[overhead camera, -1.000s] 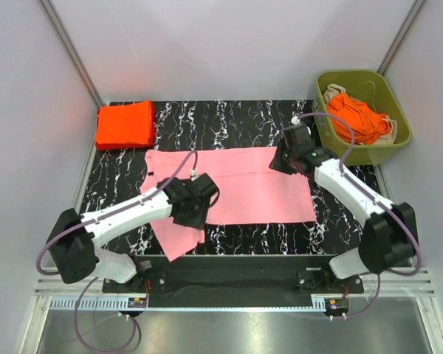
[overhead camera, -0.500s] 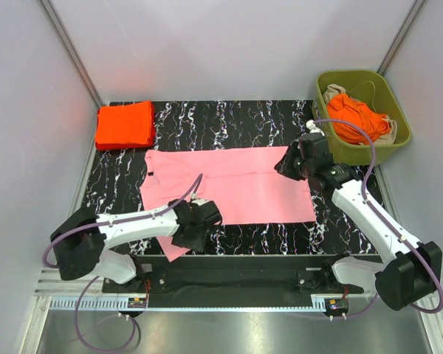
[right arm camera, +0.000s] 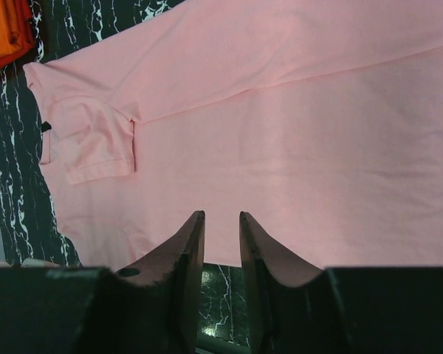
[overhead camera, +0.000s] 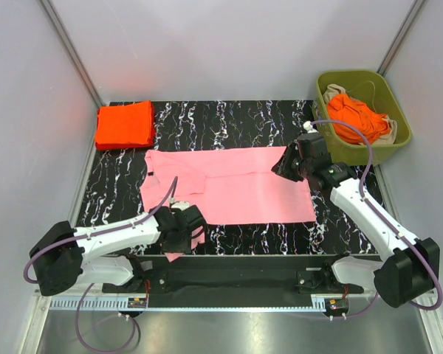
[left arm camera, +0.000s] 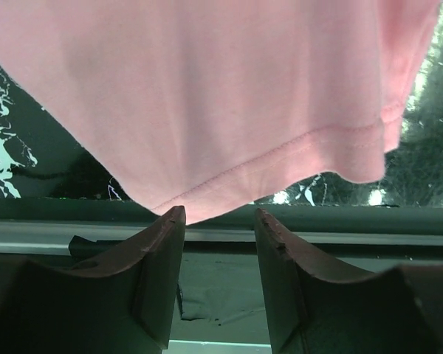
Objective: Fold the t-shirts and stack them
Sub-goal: Fold the tshirt
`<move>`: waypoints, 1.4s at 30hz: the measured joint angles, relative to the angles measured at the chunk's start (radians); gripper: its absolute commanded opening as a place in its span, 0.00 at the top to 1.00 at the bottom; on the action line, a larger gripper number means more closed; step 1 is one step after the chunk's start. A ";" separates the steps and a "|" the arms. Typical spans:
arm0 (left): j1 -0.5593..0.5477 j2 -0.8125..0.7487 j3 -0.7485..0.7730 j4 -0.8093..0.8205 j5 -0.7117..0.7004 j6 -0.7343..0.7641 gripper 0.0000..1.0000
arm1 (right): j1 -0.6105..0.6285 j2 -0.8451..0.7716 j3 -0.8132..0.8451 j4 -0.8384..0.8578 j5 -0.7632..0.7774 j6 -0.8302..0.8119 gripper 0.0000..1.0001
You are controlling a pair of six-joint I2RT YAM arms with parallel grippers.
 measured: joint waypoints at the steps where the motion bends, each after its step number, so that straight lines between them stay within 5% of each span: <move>1: 0.001 0.001 -0.003 0.000 -0.003 -0.009 0.53 | 0.000 0.000 0.000 0.000 -0.001 0.001 0.67; 22: -0.007 0.004 -0.071 -0.044 -0.031 -0.142 0.53 | 0.000 0.000 0.000 0.001 -0.009 0.011 0.67; 26: -0.009 0.004 -0.078 -0.030 -0.030 -0.146 0.64 | 0.000 0.000 0.000 0.001 -0.009 0.013 0.67; 30: -0.011 0.005 -0.078 -0.013 -0.029 -0.150 0.98 | 0.000 0.000 -0.002 0.002 -0.009 0.019 0.67; 42: -0.011 0.006 -0.039 -0.057 -0.041 -0.119 1.00 | -0.010 -0.217 -0.189 -0.083 0.146 0.220 0.67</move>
